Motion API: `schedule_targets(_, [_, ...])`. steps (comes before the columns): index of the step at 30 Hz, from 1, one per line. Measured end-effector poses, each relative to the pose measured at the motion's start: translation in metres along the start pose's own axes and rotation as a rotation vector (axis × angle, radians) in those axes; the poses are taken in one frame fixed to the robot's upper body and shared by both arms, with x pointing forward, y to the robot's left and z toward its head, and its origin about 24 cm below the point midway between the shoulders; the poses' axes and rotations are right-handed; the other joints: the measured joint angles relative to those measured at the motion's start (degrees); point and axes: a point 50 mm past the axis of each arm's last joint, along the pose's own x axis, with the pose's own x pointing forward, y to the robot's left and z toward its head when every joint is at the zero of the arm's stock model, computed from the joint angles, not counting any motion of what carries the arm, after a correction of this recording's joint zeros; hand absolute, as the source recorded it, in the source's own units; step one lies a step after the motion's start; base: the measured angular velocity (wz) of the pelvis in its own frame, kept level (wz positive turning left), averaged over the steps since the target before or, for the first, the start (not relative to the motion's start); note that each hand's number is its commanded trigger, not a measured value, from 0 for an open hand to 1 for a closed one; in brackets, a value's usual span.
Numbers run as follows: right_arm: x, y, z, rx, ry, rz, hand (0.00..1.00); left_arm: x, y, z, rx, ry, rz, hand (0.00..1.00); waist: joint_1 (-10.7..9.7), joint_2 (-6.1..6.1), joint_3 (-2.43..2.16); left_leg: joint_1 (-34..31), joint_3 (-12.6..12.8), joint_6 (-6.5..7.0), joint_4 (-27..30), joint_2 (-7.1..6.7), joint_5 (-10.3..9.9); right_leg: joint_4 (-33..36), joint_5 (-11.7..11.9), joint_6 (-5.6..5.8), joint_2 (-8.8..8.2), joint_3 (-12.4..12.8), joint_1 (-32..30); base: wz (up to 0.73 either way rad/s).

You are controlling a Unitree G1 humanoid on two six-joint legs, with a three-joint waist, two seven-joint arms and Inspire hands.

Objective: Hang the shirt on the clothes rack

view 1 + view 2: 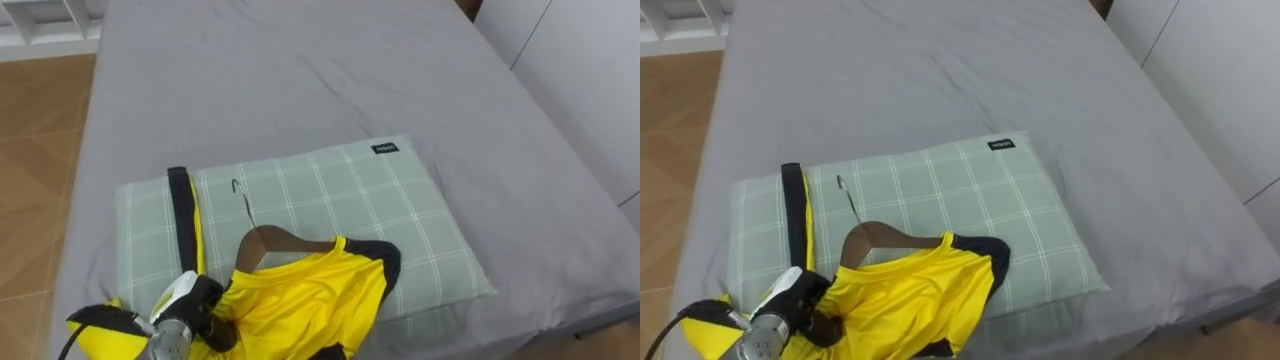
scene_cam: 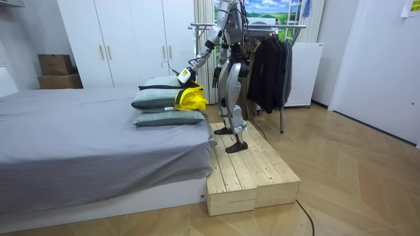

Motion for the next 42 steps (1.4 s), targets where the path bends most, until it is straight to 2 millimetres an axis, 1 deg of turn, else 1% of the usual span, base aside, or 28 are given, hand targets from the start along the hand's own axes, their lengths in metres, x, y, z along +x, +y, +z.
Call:
schedule_targets(15, [0.0,0.002,0.001,-0.008,-0.003,0.004,0.0,0.0,0.002,-0.002,-0.037,0.013,0.003,1.0,0.35,0.04,0.0,0.94,0.0,0.13,0.06,-0.06,0.09,0.84,-0.03,0.0,-0.01,0.19,0.49,0.0])
schedule_targets(19, [0.0,0.001,-0.001,0.002,-0.003,0.012,0.0,0.001,0.007,-0.003,-0.039,0.005,0.017,1.0,0.38,0.29,-0.16,1.28,-0.01,0.13,0.02,0.03,0.09,0.66,-0.02,-0.02,0.08,0.1,0.88,0.0])
schedule_targets(20, [-0.001,-0.001,-0.004,0.005,0.0,0.017,0.0,0.001,0.009,-0.002,-0.042,-0.002,0.022,1.0,0.44,0.54,-0.34,1.27,-0.08,0.13,0.04,0.07,0.08,0.49,-0.01,-0.03,0.1,-0.01,1.02,0.07])
schedule_targets(21, [-0.001,-0.004,-0.008,0.008,0.009,0.017,0.0,0.001,0.009,0.0,-0.043,-0.013,0.025,1.0,0.44,1.06,-0.68,1.3,-0.38,0.13,-0.1,0.06,0.08,-0.06,0.05,-0.05,0.1,-0.35,1.5,0.08])
schedule_targets(22, [-0.002,-0.005,-0.01,0.01,0.014,0.016,0.0,0.001,0.01,0.001,-0.042,-0.021,0.027,1.0,0.45,1.19,-0.78,1.55,-0.5,0.13,-0.29,0.04,0.08,-0.28,0.1,-0.04,0.09,-0.48,1.83,0.08])
schedule_targets(24, [-0.004,-0.005,-0.022,0.041,0.037,0.016,0.0,0.001,0.014,0.003,-0.037,-0.042,0.053,1.0,0.88,1.36,-0.94,3.87,-0.46,0.08,-1.79,-0.06,0.11,-0.49,0.04,-0.02,0.08,-0.51,3.7,0.0])
schedule_targets(25, [-0.004,-0.006,-0.025,0.05,0.043,0.015,0.0,0.001,0.015,0.004,-0.033,-0.052,0.06,1.0,1.07,1.46,-1.17,4.32,-0.37,0.06,-2.17,-0.09,0.12,-0.82,0.01,-0.02,0.08,-0.51,4.07,0.0])
schedule_targets(26, [-0.006,-0.007,-0.032,0.071,0.057,0.009,0.0,0.001,0.017,0.01,-0.018,-0.083,0.073,1.0,1.67,1.7,-1.52,5.15,-0.3,-0.11,-3.02,-0.17,0.24,-1.74,0.02,-0.01,0.11,-0.63,4.92,0.0])
schedule_targets(27, [-0.007,-0.008,-0.038,0.087,0.072,0.004,0.0,0.0,0.019,0.012,-0.014,-0.105,0.091,1.0,1.88,1.83,-1.67,6.59,-0.29,-0.18,-3.94,-0.27,0.54,-2.49,0.03,-0.01,0.14,-0.78,6.33,0.0])
schedule_targets(28, [-0.008,-0.008,-0.042,0.092,0.08,0.003,0.0,-0.001,0.019,0.012,-0.017,-0.11,0.097,1.0,1.91,1.86,-1.75,7.49,-0.29,-0.26,-4.38,-0.28,0.61,-2.72,0.03,-0.01,0.16,-0.87,7.11,0.0])
schedule_targets(29, [-0.01,-0.008,-0.048,0.106,0.095,-0.002,0.0,-0.003,0.016,0.007,-0.021,-0.108,0.104,1.0,1.95,2.02,-2.13,9.27,-0.29,-0.42,-5.37,-0.26,0.71,-3.54,0.02,-0.01,0.35,-0.9,8.87,0.0])
schedule_targets(30, [-0.011,-0.009,-0.053,0.111,0.107,-0.004,0.0,-0.006,0.013,0.003,-0.024,-0.111,0.103,1.0,1.99,2.25,-2.4,10.71,-0.29,-0.45,-6.06,-0.18,0.72,-4.35,0.0,-0.02,0.55,-0.96,10.37,0.0])
schedule_targets(32, [-0.011,-0.009,-0.056,0.112,0.115,-0.005,0.0,-0.009,0.009,0.0,-0.024,-0.119,0.099,1.0,1.98,2.44,-2.59,12.27,-0.29,-0.62,-7.04,-0.17,0.82,-5.34,-0.02,-0.03,0.66,-1.14,11.83,0.0])
schedule_targets(35, [-0.012,-0.01,-0.058,0.13,0.116,-0.008,0.0,-0.011,0.008,-0.002,-0.021,-0.12,0.096,1.0,2.24,2.37,-2.67,13.39,-0.46,-0.67,-7.36,-0.18,0.85,-6.28,-0.02,-0.03,0.68,-1.49,13.35,0.05])
schedule_targets(38, [-0.015,-0.012,-0.069,0.183,0.14,-0.021,0.0,-0.014,0.01,0.005,0.0,-0.17,0.117,1.0,2.26,2.29,-2.82,14.26,-1.43,-0.67,-7.47,-0.22,0.84,-7.39,-0.02,-0.03,0.68,-2.79,15.57,0.2])
schedule_targets(40, [-0.017,-0.013,-0.073,0.205,0.152,-0.028,0.0,-0.017,0.013,0.006,0.01,-0.195,0.136,1.0,2.3,2.35,-2.86,15.44,-1.46,-0.69,-8.03,-0.23,0.85,-7.47,-0.04,0.0,0.71,-2.93,16.54,0.08])
schedule_targets(42, [-0.018,-0.015,-0.078,0.225,0.162,-0.037,0.0,-0.021,0.013,0.004,0.012,-0.206,0.149,1.0,2.44,2.61,-3.01,17.05,-1.46,-0.71,-8.68,-0.28,0.86,-7.78,-0.24,0.14,0.75,-2.94,18.12,0.0])
